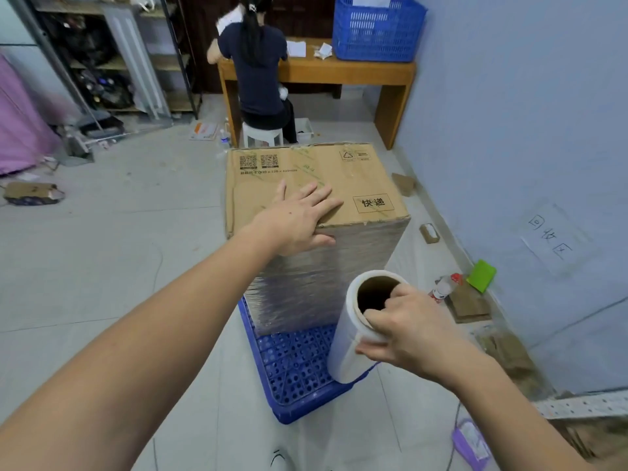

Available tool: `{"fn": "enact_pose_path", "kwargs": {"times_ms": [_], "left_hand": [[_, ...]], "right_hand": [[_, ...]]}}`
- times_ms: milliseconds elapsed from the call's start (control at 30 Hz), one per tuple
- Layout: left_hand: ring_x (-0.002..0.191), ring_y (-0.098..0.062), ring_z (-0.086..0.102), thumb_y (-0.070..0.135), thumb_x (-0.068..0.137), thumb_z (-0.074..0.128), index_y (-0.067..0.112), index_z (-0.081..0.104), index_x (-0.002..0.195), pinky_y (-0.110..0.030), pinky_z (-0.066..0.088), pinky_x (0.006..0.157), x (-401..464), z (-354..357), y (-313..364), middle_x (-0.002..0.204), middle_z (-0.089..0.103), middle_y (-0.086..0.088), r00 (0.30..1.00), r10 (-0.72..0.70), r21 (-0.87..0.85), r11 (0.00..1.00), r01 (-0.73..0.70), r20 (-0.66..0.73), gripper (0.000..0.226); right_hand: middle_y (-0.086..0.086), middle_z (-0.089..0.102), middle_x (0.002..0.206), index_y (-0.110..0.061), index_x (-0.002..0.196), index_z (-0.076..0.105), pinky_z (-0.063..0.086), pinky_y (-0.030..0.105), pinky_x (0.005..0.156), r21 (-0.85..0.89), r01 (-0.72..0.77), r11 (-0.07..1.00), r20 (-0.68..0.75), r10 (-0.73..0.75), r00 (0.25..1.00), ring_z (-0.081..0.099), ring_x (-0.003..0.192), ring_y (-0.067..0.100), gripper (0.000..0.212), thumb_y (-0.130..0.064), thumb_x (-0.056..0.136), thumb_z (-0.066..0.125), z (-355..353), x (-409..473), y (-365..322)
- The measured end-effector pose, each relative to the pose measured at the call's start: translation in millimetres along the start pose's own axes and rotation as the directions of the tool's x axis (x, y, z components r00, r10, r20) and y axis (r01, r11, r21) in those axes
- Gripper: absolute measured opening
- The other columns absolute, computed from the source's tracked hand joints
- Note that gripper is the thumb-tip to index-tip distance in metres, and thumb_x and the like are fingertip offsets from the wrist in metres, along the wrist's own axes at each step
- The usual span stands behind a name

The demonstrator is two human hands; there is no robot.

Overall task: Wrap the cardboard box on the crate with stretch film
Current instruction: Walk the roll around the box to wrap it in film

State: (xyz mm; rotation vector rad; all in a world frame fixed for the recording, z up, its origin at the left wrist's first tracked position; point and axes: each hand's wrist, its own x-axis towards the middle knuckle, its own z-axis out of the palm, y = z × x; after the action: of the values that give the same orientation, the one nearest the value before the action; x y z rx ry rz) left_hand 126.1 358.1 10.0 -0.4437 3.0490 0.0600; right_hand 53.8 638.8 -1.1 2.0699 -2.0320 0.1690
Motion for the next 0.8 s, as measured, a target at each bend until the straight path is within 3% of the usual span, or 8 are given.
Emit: {"fn": "enact_pose_path", "kwargs": {"times_ms": [133,267,367,433,500,600,700,800], "left_hand": [[0.159,-0.021,-0.001,0.078,0.094,0.038,0.040,0.006,0.163,-0.068,-0.003,0.122,-1.2,-2.5,-0.3,0.173,0.000,0.006,1.000,-0.003,-0.008,1.000,0.003,-0.002,0.084],[0.159,-0.020,-0.001,0.080,0.093,0.038,0.041,0.008,0.163,-0.068,-0.002,0.122,-2.0,0.7,0.3,0.173,0.001,0.008,1.000,-0.001,-0.004,1.000,0.001,-0.016,0.086],[0.159,-0.020,0.001,0.080,0.092,0.040,0.041,0.009,0.162,-0.068,-0.001,0.123,-3.0,1.7,0.7,0.173,0.003,0.008,1.000,-0.006,-0.002,1.000,0.006,-0.029,0.086],[0.159,-0.019,0.002,0.079,0.092,0.042,0.041,0.011,0.162,-0.067,-0.001,0.123,-4.3,0.9,1.2,0.173,0.004,0.008,0.999,-0.007,-0.013,1.000,0.006,-0.037,0.086],[0.159,-0.018,0.003,0.079,0.091,0.046,0.040,0.015,0.162,-0.066,-0.001,0.123,-6.1,-0.1,1.6,0.172,0.007,0.008,0.999,-0.006,-0.036,0.999,0.005,-0.048,0.087],[0.159,-0.019,0.007,0.079,0.089,0.050,0.039,0.020,0.160,-0.065,0.002,0.124,-8.7,-0.1,-0.4,0.172,0.013,0.007,0.997,0.000,-0.073,0.997,-0.005,-0.074,0.088],[0.158,-0.020,0.010,0.079,0.087,0.052,0.038,0.023,0.160,-0.065,0.004,0.124,-8.5,0.5,-1.4,0.171,0.016,0.006,0.996,0.009,-0.085,0.996,-0.017,-0.088,0.089],[0.158,-0.023,0.012,0.076,0.088,0.054,0.033,0.026,0.160,-0.063,0.006,0.125,-12.8,2.0,-1.1,0.171,0.018,0.003,0.994,0.028,-0.080,0.996,-0.036,-0.105,0.088]], "right_hand": [[-0.009,0.046,0.048,-0.023,0.060,0.055,0.036,0.023,0.057,-0.026,-0.015,1.000,0.042,0.016,0.999,0.037,0.052,0.015,0.044,-0.061,0.063,0.075,-0.5,6.8,1.5],[-0.009,0.038,0.048,-0.025,0.068,0.032,0.042,0.025,0.056,-0.031,-0.171,0.985,0.065,0.173,0.983,0.030,0.049,0.015,0.061,-0.051,0.057,0.086,-7.5,1.9,-10.4],[-0.012,0.034,0.053,-0.024,0.073,0.038,0.029,0.026,0.056,-0.027,-0.326,0.945,0.016,0.327,0.945,0.030,0.051,0.015,0.051,-0.048,0.065,0.082,-13.1,-1.2,-25.1],[-0.011,0.038,0.055,-0.024,0.078,0.045,0.028,0.029,0.057,0.018,-0.418,0.908,0.004,0.418,0.908,0.037,0.055,0.017,0.042,-0.061,0.078,0.062,-16.7,1.2,-30.8],[-0.008,0.037,0.054,-0.023,0.075,0.039,0.024,0.029,0.053,0.016,-0.464,0.886,0.006,0.464,0.886,0.038,0.054,0.019,0.047,-0.068,0.084,0.049,-18.9,5.2,-34.7],[-0.009,0.029,0.051,-0.023,0.071,0.032,0.008,0.024,0.046,-0.042,-0.509,0.860,0.010,0.509,0.860,0.033,0.048,0.020,0.046,-0.061,0.088,0.052,-24.1,6.8,-42.9],[-0.009,0.035,0.057,-0.025,0.077,0.034,0.017,0.029,0.048,-0.083,-0.579,0.811,0.094,0.585,0.806,0.039,0.057,0.020,0.036,-0.052,0.094,0.049,-25.1,4.7,-54.3],[-0.005,0.038,0.060,-0.023,0.078,0.032,0.026,0.035,0.058,-0.051,-0.715,0.697,0.146,0.714,0.685,0.039,0.067,0.023,0.031,-0.045,0.096,0.044,-20.3,15.1,-66.6]]}}
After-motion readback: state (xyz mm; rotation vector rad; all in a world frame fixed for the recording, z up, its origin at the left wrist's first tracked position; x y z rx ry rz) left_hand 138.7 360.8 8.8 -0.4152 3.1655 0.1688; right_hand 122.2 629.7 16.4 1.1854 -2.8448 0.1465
